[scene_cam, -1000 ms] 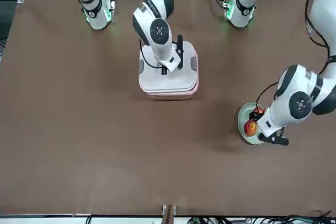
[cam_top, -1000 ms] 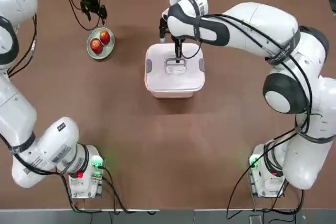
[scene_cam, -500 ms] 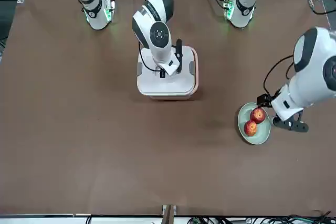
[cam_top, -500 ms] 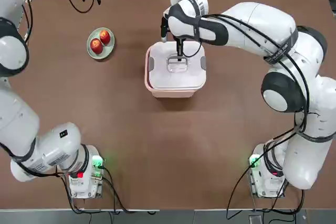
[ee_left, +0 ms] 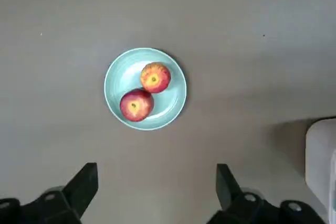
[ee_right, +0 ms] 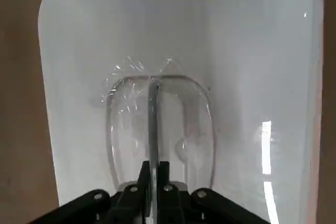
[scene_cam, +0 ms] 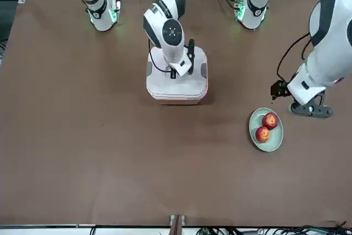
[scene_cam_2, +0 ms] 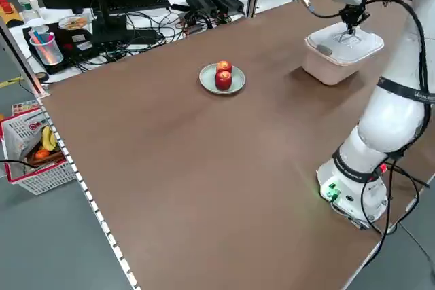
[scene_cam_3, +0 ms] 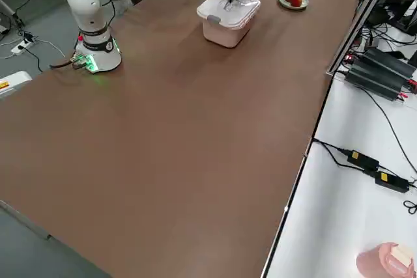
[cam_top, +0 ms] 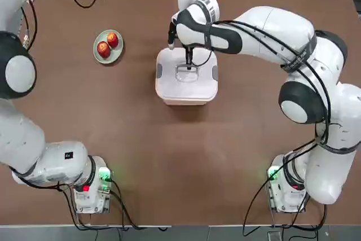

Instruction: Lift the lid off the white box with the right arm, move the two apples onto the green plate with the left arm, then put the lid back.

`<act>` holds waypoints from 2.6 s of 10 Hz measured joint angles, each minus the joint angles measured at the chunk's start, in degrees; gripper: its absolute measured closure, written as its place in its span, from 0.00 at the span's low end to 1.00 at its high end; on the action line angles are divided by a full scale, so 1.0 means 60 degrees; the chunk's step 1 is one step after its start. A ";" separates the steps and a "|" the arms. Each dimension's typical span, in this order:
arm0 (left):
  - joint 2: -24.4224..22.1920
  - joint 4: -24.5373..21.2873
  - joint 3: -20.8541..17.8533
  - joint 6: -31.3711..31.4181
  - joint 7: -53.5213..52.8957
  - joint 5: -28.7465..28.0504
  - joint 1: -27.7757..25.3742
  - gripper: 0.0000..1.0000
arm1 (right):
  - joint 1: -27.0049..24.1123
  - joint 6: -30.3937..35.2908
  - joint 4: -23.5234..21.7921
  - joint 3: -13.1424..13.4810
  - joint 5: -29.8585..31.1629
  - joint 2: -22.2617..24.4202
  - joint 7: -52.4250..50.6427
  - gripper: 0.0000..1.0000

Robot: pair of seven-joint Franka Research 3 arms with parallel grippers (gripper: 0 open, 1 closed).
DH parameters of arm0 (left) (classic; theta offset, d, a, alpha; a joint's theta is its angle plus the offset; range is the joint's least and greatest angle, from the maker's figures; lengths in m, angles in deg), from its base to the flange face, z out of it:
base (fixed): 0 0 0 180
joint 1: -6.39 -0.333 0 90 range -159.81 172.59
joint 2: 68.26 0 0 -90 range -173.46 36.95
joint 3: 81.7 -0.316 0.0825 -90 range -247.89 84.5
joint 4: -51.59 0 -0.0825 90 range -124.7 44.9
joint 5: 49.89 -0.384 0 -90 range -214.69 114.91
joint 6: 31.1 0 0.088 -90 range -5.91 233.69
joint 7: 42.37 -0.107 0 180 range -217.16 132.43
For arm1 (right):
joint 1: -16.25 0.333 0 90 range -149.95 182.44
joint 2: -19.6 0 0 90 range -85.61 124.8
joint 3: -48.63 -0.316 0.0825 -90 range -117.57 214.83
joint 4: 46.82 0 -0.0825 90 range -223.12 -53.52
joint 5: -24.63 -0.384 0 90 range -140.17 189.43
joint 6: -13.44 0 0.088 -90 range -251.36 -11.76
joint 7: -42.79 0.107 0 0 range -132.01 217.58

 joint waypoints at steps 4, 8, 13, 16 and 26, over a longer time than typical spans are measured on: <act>-0.1486 -0.0180 -0.0487 -0.1122 -0.0734 0.0096 0.0137 0.00 | -0.0025 -0.0007 0.0058 0.0046 0.0000 -0.0061 0.0065 0.93; -0.1856 -0.0424 -0.0985 -0.1666 -0.0759 0.0606 0.0134 0.00 | -0.0036 -0.0012 0.0263 0.0048 0.0000 -0.0229 0.0068 0.93; -0.1603 -0.0542 -0.0917 -0.1872 -0.0748 0.0633 0.0195 0.00 | -0.0036 -0.0073 0.0346 0.0049 0.0007 -0.0346 0.0170 0.93; -0.1609 -0.0523 -0.0932 -0.1935 -0.0748 0.0633 0.0171 0.00 | -0.0036 -0.0041 0.0361 0.0048 0.0008 -0.0350 0.0028 0.93; -0.1644 -0.0422 -0.0917 -0.1815 -0.0713 0.0962 0.0189 0.00 | 0.0017 -0.0058 0.0408 0.0018 0.0336 -0.0398 -0.0011 0.92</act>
